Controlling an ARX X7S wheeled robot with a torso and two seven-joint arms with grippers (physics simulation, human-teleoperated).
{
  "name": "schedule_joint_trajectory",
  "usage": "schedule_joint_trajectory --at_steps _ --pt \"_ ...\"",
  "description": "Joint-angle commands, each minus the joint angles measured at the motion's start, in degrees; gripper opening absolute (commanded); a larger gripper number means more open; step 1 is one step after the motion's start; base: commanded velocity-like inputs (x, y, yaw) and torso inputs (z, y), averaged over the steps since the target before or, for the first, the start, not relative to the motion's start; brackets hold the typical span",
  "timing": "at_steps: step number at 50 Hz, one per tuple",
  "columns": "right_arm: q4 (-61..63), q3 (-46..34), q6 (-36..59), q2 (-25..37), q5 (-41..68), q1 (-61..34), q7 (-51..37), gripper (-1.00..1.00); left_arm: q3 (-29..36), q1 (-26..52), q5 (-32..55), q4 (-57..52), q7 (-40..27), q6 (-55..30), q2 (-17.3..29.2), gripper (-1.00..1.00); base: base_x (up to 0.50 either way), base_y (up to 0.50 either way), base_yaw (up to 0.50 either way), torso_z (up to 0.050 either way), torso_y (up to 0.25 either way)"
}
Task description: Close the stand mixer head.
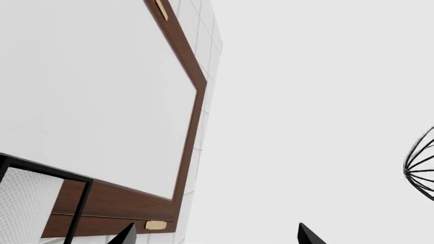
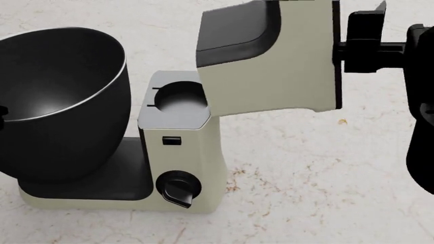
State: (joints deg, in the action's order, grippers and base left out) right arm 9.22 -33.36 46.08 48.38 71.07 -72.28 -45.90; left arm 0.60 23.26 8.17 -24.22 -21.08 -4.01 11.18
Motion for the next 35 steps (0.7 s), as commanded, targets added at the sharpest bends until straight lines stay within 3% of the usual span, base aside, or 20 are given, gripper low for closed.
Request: schedule_joint_trajectory --at_steps 1,14,23,27,35 --pt "-20.12 -11.37 6.37 -15.03 -4.78 -11.52 14.43 1.0 -0.87 0.39 1.41 -1.17 -0.62 -1.06 0.66 1.0 0.02 0.0 0.01 0.0 0.0" --pt "-34.41 -25.73 10.45 -31.18 -10.71 -22.4 40.77 1.0 -1.54 0.75 2.7 -1.61 -1.05 -1.14 1.19 1.0 0.01 0.0 0.01 0.0 0.0" --pt "-57.75 -39.16 8.36 -48.0 -18.56 -22.92 60.96 1.0 -3.77 1.11 6.1 -5.11 -1.72 -3.29 1.94 1.0 0.0 0.0 0.0 0.0 0.0" --pt "-57.76 -51.4 9.83 -48.38 -8.96 -22.02 61.1 1.0 -4.62 1.52 7.17 -5.84 -2.14 -4.09 2.24 1.0 0.0 0.0 0.01 0.0 0.0" --pt "-58.42 -54.27 10.24 -48.38 -5.86 -20.95 60.03 1.0 -4.93 1.69 7.5 -5.8 -2.6 -4.09 2.43 1.0 0.0 0.0 0.01 0.0 0.0"
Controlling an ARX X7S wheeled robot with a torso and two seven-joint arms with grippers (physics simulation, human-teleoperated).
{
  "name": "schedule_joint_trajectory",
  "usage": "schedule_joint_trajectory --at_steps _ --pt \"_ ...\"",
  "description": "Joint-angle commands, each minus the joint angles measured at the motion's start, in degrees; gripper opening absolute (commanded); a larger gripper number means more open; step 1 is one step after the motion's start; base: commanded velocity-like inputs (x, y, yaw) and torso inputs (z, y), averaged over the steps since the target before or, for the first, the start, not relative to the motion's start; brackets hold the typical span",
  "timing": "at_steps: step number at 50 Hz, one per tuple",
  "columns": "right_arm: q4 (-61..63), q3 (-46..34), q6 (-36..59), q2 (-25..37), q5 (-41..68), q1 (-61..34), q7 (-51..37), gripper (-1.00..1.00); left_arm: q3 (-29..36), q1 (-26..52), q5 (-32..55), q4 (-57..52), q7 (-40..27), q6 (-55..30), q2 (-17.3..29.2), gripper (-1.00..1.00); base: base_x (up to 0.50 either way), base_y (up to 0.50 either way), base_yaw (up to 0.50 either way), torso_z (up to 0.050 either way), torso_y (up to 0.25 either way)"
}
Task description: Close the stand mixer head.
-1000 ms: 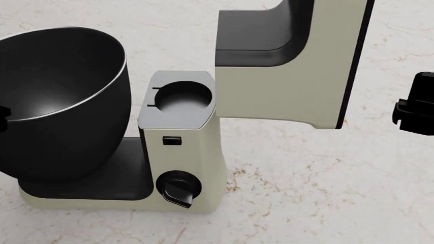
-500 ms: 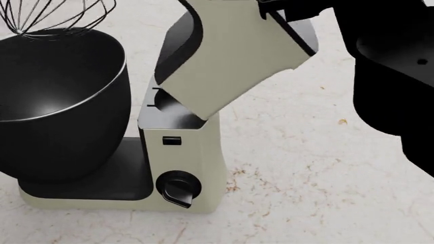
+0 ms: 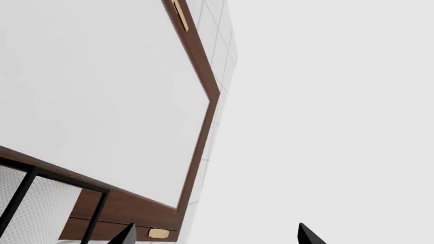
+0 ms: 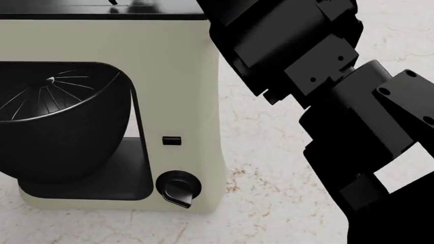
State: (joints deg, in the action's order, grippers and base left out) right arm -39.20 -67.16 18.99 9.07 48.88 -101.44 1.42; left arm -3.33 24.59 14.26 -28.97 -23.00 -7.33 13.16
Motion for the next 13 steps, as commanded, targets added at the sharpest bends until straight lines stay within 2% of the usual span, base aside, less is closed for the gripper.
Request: schedule_joint_trajectory --at_steps 1,13 --pt "-10.14 -20.48 37.15 -9.07 16.5 8.09 12.7 1.0 -0.85 0.3 1.32 -1.09 -0.7 -0.74 0.45 1.0 0.01 0.0 0.01 0.0 0.0" --pt "-10.14 -20.97 36.36 -9.06 16.4 9.97 12.52 1.0 -0.31 -0.01 1.24 -1.28 -0.97 -0.55 0.7 1.0 0.0 0.0 0.01 0.0 0.0"
